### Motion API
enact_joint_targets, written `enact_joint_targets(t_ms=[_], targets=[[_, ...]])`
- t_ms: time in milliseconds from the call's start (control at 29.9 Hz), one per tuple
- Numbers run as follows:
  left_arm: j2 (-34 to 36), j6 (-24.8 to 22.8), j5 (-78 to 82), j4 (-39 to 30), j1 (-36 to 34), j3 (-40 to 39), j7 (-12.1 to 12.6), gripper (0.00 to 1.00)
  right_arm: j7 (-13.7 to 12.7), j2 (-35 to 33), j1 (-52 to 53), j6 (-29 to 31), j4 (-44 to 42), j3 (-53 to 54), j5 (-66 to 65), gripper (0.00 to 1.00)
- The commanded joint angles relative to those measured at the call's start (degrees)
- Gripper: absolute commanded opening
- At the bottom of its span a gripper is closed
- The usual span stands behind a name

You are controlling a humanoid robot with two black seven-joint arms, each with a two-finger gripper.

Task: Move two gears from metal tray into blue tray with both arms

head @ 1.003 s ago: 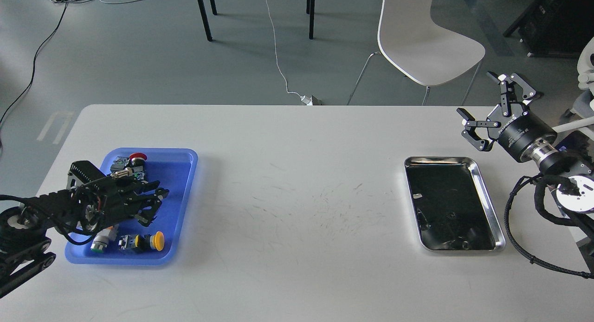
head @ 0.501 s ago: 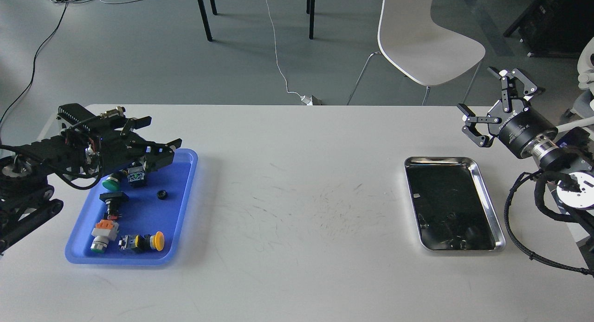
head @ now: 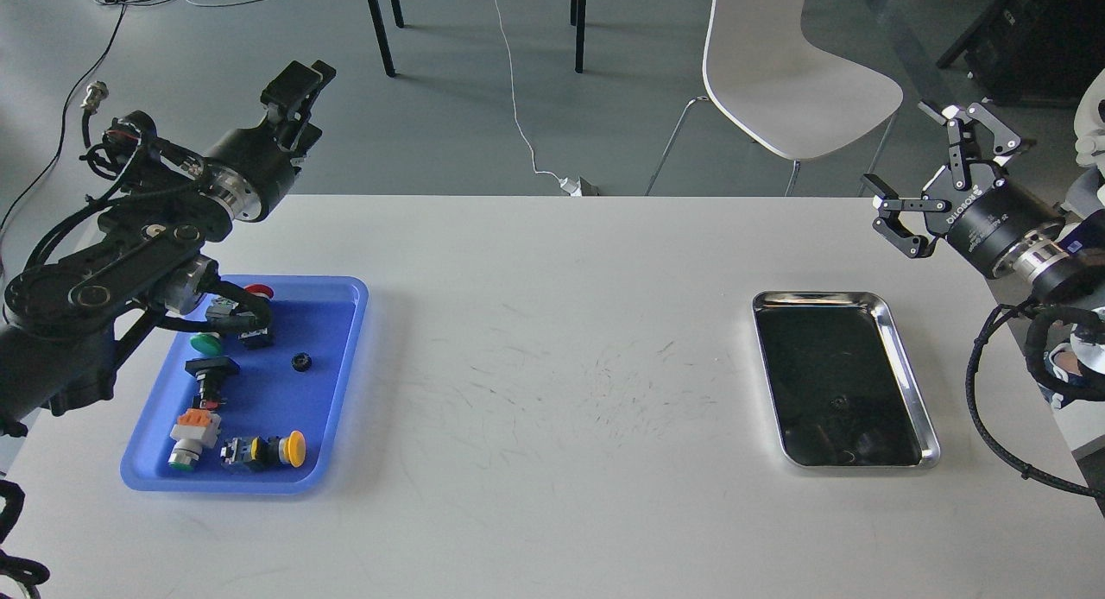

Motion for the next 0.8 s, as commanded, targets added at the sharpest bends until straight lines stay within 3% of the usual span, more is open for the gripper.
enact_joint_targets(t_ms=[0, 234, 401, 568, 769], targets=[[0.8, -3.16, -8.04, 0.02, -0.03, -0.13, -0.42, 0.97, -0.84, -7.05, 0.0, -2.01, 9.81, -1.42, -9.17, 0.94], [2.82, -5.27, -8.94, -0.51, 0.23, -0.91, -0.77, 0.97, -5.93, -17.6, 0.26, -5.88, 25.46, -8.27, -38.61, 0.94], [3.0, -7.2, -8.94, -0.6, 0.76, -2.85, -0.68, 0.98, -9.71, -24.2, 1.05, -5.27, 29.61, -13.28, -51.18, 0.95], [2.83, -6.94, -8.85, -0.6, 1.02, -2.85, -0.77, 0.97, -11.12, -24.3, 1.67, -5.27, 29.0, -17.15, -63.68, 0.95], [2.65, -6.77, -8.85, -0.77, 0.94, -3.03, -0.86, 0.97, -12.0, -20.0, 1.67, -5.62, 25.93, -21.55, -64.58, 0.94]])
